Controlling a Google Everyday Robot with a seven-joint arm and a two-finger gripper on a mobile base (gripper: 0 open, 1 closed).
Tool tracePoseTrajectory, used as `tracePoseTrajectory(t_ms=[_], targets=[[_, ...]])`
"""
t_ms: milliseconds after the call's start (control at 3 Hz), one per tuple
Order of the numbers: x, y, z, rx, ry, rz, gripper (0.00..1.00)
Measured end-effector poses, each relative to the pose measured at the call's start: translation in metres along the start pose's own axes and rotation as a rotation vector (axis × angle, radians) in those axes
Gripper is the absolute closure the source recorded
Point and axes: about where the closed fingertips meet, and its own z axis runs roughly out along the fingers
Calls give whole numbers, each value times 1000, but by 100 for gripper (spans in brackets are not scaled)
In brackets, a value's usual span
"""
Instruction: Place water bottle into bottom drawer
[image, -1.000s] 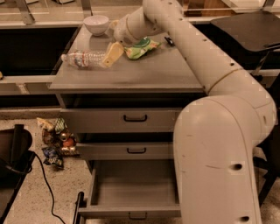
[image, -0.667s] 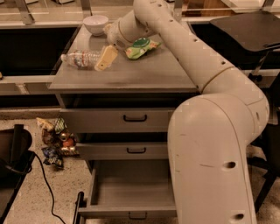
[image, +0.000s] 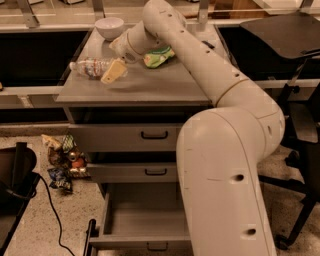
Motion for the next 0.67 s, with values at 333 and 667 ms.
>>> tracePoseTrajectory(t_ms=[333,667], targets=[[4,-4,13,1,-11,11,43],[-1,-10,11,24,-28,3,66]])
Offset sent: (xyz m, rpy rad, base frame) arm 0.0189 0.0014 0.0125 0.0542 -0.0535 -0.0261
